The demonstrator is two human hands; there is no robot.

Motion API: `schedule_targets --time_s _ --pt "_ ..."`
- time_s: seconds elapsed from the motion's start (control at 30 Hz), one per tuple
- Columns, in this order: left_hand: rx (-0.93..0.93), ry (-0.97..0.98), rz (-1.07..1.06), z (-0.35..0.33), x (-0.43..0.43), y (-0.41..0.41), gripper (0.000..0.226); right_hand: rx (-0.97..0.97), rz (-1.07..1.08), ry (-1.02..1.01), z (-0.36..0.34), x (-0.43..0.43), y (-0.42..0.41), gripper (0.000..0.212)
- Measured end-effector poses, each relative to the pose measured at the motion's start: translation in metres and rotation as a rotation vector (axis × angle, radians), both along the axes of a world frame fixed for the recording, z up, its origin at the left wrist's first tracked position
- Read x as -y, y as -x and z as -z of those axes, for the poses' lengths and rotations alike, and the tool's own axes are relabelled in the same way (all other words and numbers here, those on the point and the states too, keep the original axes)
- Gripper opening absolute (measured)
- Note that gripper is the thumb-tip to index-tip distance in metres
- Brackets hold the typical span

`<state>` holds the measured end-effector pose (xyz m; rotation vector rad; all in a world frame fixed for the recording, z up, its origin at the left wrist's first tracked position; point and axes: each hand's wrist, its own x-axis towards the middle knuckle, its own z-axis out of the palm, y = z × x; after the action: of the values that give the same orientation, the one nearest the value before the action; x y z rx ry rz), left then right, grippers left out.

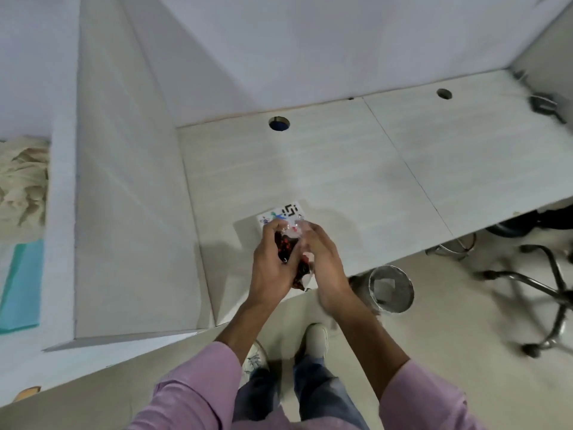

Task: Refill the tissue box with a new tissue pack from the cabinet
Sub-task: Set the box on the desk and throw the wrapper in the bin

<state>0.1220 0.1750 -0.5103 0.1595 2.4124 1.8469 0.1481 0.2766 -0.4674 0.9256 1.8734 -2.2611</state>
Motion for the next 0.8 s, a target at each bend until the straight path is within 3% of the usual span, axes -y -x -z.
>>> schedule_targets --time_s 0.1,0.17,0.37,0.5,0.6,0.8 --pt "0.079 -0.196 0.001 0.0 -0.018 -0.011 0.051 -0.055 -0.093 -0.164 0.01 -0.018 -0.029 0.054" --pt "0.132 -0.25 0.018 0.0 -0.034 -0.022 0.044 -0.082 -0.129 -0.077 0.018 -0.034 -0.049 0.078" --pt "0.387 -0.204 0.074 0.031 -0.092 -0.063 0.024 -0.093 -0.232 0.021 0.048 -0.107 -0.105 0.094" --pt "0.591 -0.148 0.134 0.066 -0.135 -0.08 0.033 -0.005 -0.143 -0.102 0.092 -0.149 -0.137 0.082" --pt "0.6 -0.065 0.245 0.096 -0.163 -0.091 0.025 0.071 0.017 -0.203 0.13 -0.178 -0.152 0.069" --pt "0.587 0.101 0.408 0.159 -0.207 -0.113 0.062 0.235 0.272 -0.331 0.212 -0.227 -0.156 0.045"
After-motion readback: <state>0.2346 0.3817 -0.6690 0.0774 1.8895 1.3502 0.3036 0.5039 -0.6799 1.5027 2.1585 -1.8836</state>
